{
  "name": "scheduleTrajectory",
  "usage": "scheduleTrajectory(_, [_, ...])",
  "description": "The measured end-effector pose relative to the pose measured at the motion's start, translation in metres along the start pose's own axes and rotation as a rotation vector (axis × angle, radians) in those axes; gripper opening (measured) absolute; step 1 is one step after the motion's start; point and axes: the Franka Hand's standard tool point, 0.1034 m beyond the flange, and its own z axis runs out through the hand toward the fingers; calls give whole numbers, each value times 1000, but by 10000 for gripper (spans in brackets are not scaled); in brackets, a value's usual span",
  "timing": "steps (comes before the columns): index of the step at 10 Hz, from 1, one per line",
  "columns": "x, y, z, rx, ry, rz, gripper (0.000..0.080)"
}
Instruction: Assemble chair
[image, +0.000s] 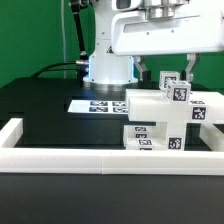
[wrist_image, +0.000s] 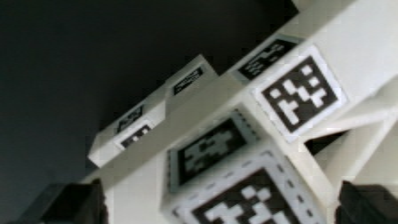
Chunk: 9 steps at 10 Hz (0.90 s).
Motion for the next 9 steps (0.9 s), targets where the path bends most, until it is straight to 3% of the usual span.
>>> scheduleTrajectory(4, [-3, -5, 0, -14, 2, -245, 649])
scheduleTrajectory(6, [-2, -4, 1, -15, 1, -276, 390])
scheduleTrajectory(7, [-2, -4, 1, -15, 1, -276, 390])
scheduleTrajectory(8, [-2, -4, 1, -15, 1, -276, 284])
scheduleTrajectory(9, [-2, -4, 1, -15, 1, -265, 284])
